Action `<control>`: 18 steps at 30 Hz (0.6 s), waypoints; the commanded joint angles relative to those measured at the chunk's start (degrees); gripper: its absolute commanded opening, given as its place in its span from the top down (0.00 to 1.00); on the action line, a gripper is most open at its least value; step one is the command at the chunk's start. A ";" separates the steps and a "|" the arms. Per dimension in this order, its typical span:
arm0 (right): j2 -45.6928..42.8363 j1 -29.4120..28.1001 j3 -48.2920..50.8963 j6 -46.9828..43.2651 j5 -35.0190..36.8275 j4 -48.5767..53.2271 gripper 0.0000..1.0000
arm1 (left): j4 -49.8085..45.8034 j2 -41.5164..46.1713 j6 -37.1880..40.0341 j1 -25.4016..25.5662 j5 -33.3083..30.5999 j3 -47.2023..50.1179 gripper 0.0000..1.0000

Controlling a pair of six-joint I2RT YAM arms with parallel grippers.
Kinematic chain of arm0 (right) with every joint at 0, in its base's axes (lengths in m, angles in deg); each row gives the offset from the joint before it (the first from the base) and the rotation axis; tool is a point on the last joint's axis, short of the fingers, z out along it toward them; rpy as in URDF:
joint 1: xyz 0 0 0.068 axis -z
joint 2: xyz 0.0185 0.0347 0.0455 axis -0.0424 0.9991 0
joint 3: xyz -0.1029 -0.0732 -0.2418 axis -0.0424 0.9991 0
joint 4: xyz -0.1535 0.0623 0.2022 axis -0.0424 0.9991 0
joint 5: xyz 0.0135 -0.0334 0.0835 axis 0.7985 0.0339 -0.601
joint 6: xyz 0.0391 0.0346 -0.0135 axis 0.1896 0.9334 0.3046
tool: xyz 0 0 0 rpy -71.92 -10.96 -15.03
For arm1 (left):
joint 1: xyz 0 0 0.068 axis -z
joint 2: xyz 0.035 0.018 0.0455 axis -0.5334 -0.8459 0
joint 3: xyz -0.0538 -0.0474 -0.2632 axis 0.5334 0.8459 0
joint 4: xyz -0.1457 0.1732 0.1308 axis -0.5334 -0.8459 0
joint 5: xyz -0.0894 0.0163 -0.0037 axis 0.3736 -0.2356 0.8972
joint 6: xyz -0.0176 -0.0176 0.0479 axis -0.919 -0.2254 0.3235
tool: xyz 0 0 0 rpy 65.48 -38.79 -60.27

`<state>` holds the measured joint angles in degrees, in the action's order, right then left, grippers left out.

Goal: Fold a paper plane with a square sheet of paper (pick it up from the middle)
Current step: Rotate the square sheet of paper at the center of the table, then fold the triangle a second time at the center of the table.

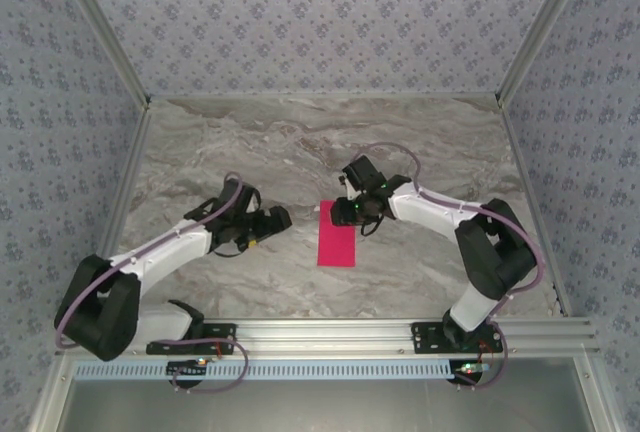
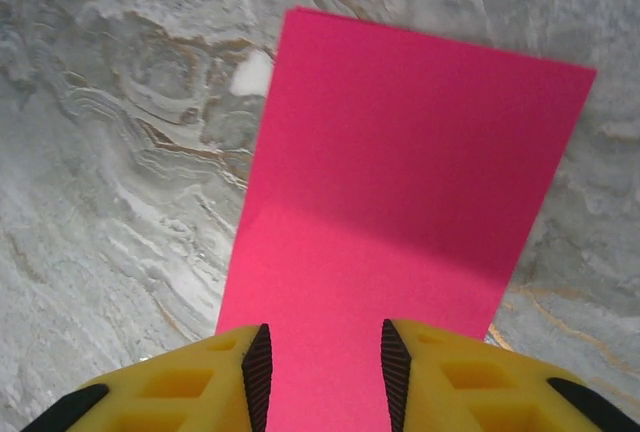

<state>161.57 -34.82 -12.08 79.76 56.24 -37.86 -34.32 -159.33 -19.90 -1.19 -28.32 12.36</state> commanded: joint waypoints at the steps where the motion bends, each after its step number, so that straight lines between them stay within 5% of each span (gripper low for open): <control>1: 1.21 0.32 2.24 7.22 -0.92 -0.53 0.64 | 2.49 -2.02 -5.50 3.95 3.87 -1.82 0.07; 7: 0.72 2.35 6.85 12.27 -4.89 -3.67 0.80 | 6.50 -4.87 -11.81 11.50 3.99 -1.84 0.08; 18: 2.24 4.93 9.89 11.96 -7.62 -6.68 0.82 | 14.77 -9.97 -17.68 15.09 6.21 -0.88 0.23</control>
<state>162.40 -30.43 -3.23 90.56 50.17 -43.76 -22.17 -167.92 -35.11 12.96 -23.97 12.36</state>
